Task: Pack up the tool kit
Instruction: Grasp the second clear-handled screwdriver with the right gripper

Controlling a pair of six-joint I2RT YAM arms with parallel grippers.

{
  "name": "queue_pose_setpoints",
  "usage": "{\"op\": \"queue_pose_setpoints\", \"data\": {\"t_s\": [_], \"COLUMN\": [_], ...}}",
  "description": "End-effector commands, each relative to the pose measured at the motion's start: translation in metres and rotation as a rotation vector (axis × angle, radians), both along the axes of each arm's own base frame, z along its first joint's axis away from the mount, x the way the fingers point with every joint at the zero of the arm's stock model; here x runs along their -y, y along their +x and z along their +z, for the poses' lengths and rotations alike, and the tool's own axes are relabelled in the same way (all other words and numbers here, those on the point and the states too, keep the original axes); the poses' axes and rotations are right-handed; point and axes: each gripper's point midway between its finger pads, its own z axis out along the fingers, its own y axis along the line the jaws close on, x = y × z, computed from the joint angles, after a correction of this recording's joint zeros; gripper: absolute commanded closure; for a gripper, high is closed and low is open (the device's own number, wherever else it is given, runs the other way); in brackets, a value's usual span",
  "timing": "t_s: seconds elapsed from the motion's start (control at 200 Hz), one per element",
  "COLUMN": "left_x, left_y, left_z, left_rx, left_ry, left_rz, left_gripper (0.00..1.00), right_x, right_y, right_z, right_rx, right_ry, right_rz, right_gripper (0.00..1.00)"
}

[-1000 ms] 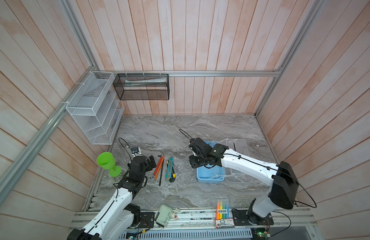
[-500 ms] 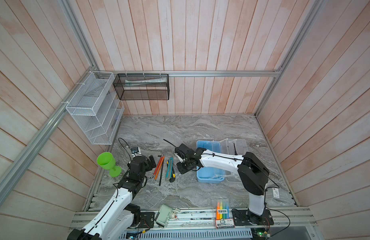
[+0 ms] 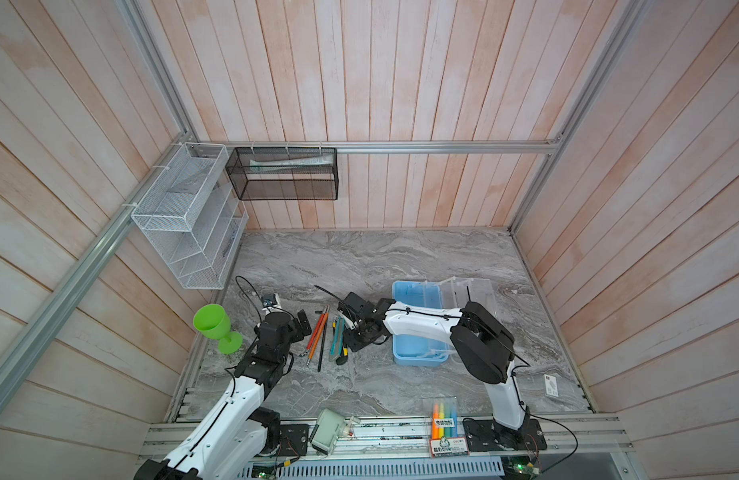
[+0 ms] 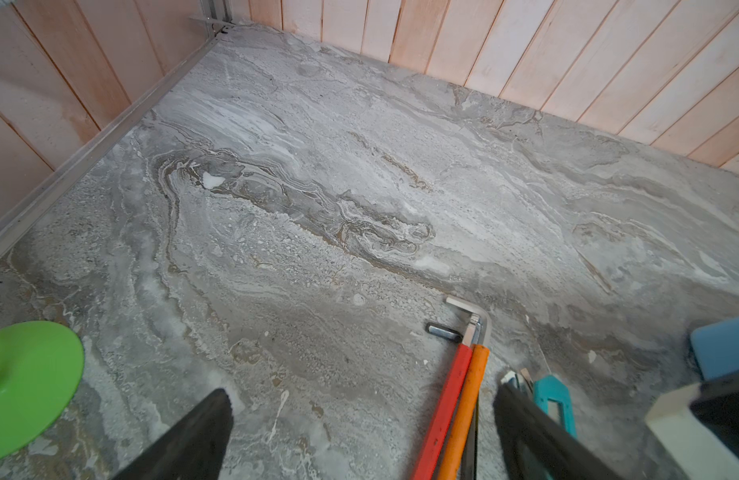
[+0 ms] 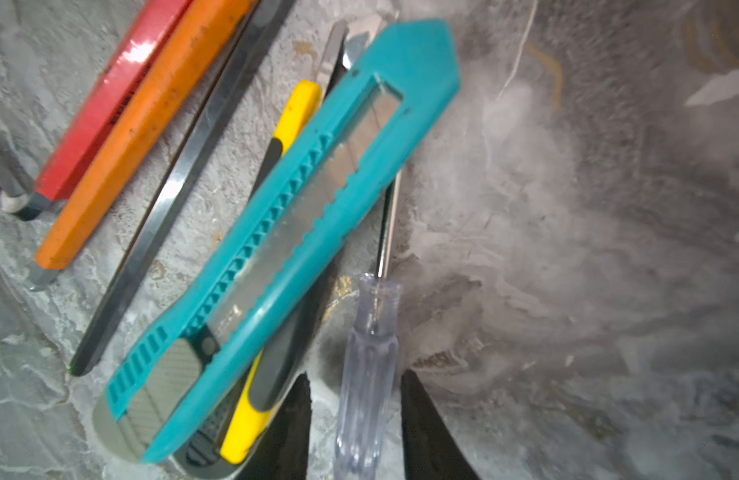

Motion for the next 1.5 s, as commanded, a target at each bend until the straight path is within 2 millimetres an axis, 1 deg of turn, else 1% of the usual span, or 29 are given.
{"op": "queue_pose_setpoints", "data": {"t_s": [0.0, 0.225, 0.445, 0.565, 0.65, 0.74, 0.81, 0.905, 1.15, 1.34, 1.496], "left_x": [0.000, 0.000, 0.000, 0.000, 0.000, 0.001, 0.000, 0.000, 0.001, 0.001, 0.001], "left_y": [0.005, 0.005, 0.005, 0.005, 0.005, 0.005, 0.005, 0.004, 0.005, 0.004, 0.005], "left_z": [0.015, 0.014, 0.015, 0.014, 0.014, 0.014, 0.015, 0.014, 0.015, 0.014, 0.015], "left_rx": [0.040, 0.040, 0.041, 0.040, 0.037, 0.040, 0.040, 0.040, 0.042, 0.041, 0.043], "left_ry": [-0.011, -0.011, -0.012, -0.011, -0.011, -0.011, -0.012, -0.012, -0.012, -0.013, -0.012], "left_rz": [0.002, 0.003, 0.003, 0.002, 0.001, 0.000, 0.000, 0.001, -0.003, -0.003, -0.003], "left_gripper": [0.00, 0.00, 0.00, 0.00, 0.00, 0.00, 0.00, 0.00, 0.00, 0.00, 0.00], "right_x": [0.005, 0.011, 0.014, 0.015, 0.015, 0.014, 0.014, 0.015, 0.017, 0.037, 0.060], "right_y": [0.001, -0.002, 0.000, 0.002, 0.001, -0.001, 0.000, 0.002, 0.006, 0.009, 0.009], "right_z": [-0.012, -0.028, -0.027, -0.024, -0.023, -0.021, -0.015, -0.004, 0.033, 0.052, 0.066], "right_rx": [-0.001, -0.003, 0.010, 0.016, 0.011, 0.005, 0.014, 0.032, 0.076, 0.097, 0.103], "right_ry": [-0.050, -0.125, -0.151, -0.157, -0.156, -0.153, -0.147, -0.140, -0.101, -0.115, -0.115], "right_rz": [-0.022, -0.018, -0.029, -0.037, -0.036, -0.035, -0.040, -0.045, -0.052, -0.091, -0.131], "right_gripper": [0.66, 0.68, 0.76, 0.85, 0.87, 0.93, 0.98, 1.00, 1.00, 1.00, 1.00]}}
